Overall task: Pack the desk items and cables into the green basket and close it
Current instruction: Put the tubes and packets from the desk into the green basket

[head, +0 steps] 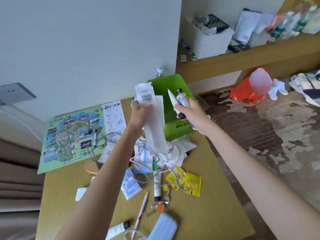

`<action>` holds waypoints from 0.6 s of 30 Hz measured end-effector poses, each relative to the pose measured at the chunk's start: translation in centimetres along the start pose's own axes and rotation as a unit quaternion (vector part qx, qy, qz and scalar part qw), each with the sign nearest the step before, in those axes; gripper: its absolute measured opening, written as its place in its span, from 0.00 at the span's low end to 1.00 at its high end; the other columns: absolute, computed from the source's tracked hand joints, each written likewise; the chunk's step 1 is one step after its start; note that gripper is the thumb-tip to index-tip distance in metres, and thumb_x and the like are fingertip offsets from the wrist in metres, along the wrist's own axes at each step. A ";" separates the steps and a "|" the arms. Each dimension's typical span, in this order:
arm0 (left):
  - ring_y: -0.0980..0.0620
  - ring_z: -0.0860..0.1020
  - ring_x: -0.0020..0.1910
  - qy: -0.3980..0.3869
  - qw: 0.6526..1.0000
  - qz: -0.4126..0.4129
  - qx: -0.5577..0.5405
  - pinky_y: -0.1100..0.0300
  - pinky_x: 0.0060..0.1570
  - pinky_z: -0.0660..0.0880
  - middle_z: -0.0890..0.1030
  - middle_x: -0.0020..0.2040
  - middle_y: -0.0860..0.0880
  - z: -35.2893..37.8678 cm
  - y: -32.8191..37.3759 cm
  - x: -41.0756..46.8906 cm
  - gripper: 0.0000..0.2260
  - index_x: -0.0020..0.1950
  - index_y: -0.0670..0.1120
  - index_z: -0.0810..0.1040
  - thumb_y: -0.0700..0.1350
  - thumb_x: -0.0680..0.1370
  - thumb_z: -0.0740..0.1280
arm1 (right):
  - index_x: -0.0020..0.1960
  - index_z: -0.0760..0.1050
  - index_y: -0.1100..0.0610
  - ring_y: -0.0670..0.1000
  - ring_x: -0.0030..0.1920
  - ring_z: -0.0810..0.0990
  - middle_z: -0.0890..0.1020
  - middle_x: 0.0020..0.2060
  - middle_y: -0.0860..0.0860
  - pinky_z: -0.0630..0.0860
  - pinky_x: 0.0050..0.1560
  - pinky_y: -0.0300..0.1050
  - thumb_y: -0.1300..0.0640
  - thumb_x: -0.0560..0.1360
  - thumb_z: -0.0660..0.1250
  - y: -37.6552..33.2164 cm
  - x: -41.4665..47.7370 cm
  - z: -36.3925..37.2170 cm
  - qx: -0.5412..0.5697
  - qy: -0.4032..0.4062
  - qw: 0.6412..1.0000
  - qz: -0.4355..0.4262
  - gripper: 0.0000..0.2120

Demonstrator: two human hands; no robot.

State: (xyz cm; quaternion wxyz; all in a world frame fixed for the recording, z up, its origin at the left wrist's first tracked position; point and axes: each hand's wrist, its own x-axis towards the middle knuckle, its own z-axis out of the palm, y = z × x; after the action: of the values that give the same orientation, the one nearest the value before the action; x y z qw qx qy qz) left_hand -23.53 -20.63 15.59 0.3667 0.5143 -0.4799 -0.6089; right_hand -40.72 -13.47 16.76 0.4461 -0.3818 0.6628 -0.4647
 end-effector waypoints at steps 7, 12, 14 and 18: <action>0.54 0.71 0.47 0.051 0.997 0.015 0.063 0.58 0.45 0.75 0.69 0.47 0.51 6.0 2.2 7.7 0.10 0.56 0.44 0.59 0.35 0.78 0.55 | 0.58 0.67 0.61 0.52 0.39 0.75 0.73 0.41 0.53 0.73 0.42 0.50 0.57 0.79 0.63 -1.2 8.9 -2.7 -0.094 0.021 0.995 -0.003 0.11; 0.52 0.73 0.39 0.075 0.978 0.030 0.191 0.58 0.33 0.71 0.73 0.43 0.51 9.6 0.4 11.8 0.11 0.56 0.44 0.61 0.36 0.77 0.61 | 0.56 0.66 0.63 0.56 0.38 0.74 0.73 0.41 0.55 0.67 0.35 0.47 0.55 0.79 0.62 0.9 12.7 -4.4 -0.208 0.031 0.978 -0.005 0.12; 0.49 0.75 0.43 0.084 0.970 0.018 0.228 0.57 0.36 0.73 0.77 0.49 0.48 10.3 -0.9 12.8 0.13 0.59 0.42 0.64 0.37 0.77 0.63 | 0.54 0.66 0.62 0.57 0.39 0.76 0.75 0.42 0.55 0.66 0.33 0.47 0.55 0.79 0.63 2.0 13.6 -4.8 -0.238 0.035 0.971 -0.012 0.11; 0.41 0.77 0.58 0.052 0.939 -0.001 0.339 0.47 0.51 0.78 0.76 0.63 0.41 10.5 -3.4 13.8 0.25 0.72 0.39 0.60 0.36 0.78 0.65 | 0.54 0.67 0.59 0.54 0.41 0.77 0.76 0.45 0.53 0.66 0.33 0.45 0.53 0.79 0.63 3.7 14.1 -5.4 -0.290 0.041 0.955 -0.039 0.11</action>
State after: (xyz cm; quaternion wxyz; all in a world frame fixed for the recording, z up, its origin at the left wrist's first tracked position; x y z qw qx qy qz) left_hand -36.46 -30.45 8.63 0.1949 0.6394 -0.6377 -0.3827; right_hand -50.51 -23.96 10.74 0.2701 -0.5012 0.7712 -0.2846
